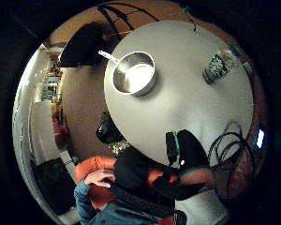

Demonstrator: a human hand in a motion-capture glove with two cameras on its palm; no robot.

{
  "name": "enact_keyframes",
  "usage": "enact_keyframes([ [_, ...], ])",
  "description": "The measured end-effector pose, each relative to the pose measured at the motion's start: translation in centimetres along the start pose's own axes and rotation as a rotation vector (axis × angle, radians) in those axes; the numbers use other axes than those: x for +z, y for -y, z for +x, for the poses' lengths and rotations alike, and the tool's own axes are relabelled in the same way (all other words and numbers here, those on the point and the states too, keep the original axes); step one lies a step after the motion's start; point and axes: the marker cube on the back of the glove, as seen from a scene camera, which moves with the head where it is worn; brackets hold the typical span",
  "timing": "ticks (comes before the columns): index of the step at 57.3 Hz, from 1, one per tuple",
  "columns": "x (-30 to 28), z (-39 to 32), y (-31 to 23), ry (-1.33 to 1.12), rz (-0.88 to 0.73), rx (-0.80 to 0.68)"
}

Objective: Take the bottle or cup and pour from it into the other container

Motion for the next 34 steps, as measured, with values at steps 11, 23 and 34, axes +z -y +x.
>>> enact_keyframes([
  [11,0.8,4.1,-0.8,0.027,0.014,0.02],
  [23,1.9,10.6,-0.6,0.121,0.052,0.049],
  [34,3.7,15.3,1.2,0.217,0.053,0.045],
])
